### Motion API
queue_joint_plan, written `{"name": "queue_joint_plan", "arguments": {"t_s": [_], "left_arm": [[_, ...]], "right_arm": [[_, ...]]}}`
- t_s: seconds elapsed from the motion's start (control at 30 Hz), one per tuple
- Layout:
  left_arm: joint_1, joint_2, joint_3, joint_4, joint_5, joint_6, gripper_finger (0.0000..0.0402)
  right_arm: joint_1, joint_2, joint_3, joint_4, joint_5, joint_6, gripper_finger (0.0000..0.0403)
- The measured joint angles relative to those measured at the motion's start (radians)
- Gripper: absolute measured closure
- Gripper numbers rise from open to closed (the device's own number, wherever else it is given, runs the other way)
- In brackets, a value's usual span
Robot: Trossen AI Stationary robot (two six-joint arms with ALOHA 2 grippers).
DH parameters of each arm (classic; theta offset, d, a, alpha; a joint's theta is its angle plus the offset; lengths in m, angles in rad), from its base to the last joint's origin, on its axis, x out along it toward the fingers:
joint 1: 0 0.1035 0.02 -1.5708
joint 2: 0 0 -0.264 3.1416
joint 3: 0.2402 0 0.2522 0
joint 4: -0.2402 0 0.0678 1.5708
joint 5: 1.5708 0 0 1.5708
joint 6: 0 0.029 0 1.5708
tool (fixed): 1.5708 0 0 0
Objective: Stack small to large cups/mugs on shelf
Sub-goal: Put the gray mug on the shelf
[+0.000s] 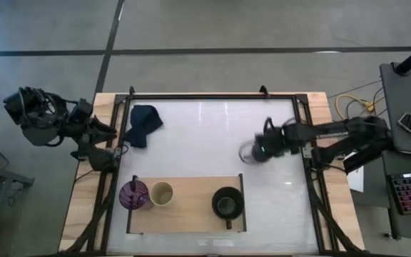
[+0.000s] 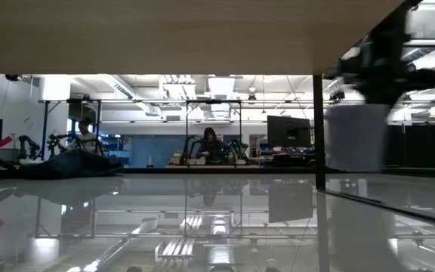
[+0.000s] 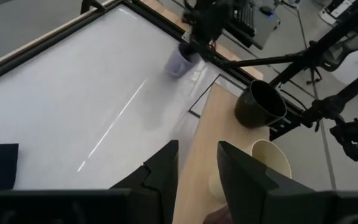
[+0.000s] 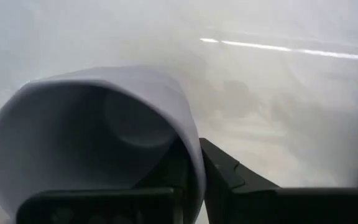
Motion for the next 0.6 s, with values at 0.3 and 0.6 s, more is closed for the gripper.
{"name": "queue_joint_plan", "arguments": {"t_s": [0.3, 0.6], "left_arm": [[0.0, 0.047, -0.001, 0.0, 0.0, -0.042, 0.0305], [0.0, 0.068, -0.001, 0.0, 0.0, -0.094, 0.0305]], "right_arm": [[-0.36, 0.21, 0.23, 0.141, -0.158, -0.528, 0.0385], [-0.428, 0.596, 0.624, -0.026, -0.222, -0.911, 0.0385]]}}
